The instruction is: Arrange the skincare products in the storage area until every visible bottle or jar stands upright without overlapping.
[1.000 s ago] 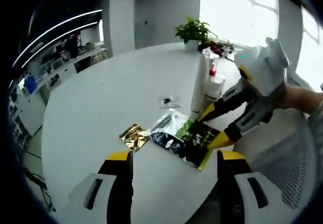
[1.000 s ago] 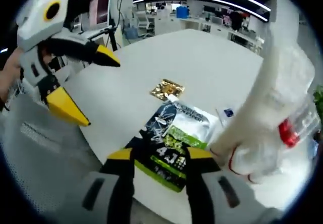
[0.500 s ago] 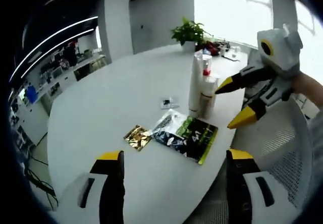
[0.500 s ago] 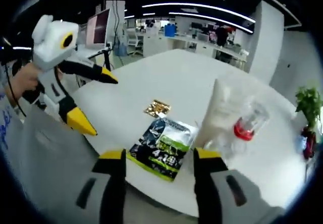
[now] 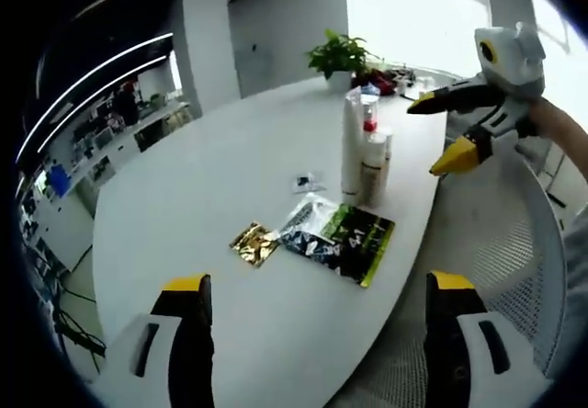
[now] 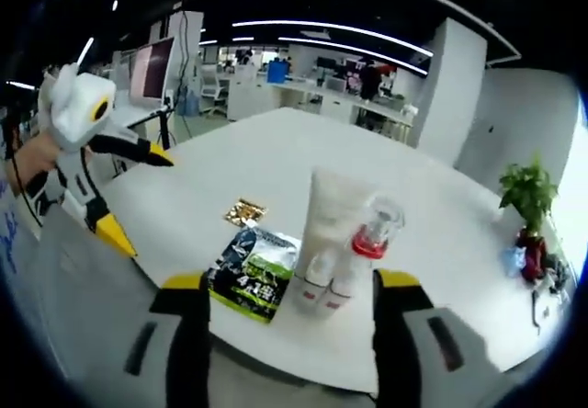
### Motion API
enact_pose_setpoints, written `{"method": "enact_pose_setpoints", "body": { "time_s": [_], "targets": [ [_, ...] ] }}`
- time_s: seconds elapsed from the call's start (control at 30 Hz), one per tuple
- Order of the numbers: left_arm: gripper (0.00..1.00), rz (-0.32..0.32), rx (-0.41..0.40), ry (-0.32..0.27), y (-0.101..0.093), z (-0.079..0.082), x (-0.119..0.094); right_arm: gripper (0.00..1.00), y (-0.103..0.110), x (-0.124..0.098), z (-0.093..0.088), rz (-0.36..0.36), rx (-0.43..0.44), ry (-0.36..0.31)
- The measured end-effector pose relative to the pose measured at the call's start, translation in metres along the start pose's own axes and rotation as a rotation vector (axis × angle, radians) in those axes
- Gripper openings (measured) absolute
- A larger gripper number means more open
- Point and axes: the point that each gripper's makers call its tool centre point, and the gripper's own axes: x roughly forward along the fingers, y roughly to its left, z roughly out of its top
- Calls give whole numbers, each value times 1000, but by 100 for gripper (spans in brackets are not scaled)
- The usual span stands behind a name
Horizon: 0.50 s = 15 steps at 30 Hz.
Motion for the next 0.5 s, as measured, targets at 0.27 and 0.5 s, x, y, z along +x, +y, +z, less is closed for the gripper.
{"method": "enact_pose_setpoints", "body": {
  "time_s": [0.27, 0.5],
  "targets": [
    [97, 47, -2, 18, -5, 4, -1, 79, -21, -2, -2, -13, -38, -2],
    [97, 113, -48, 3, 0, 7, -6, 94, -33, -1, -7, 32, -32, -26]
  ]
}}
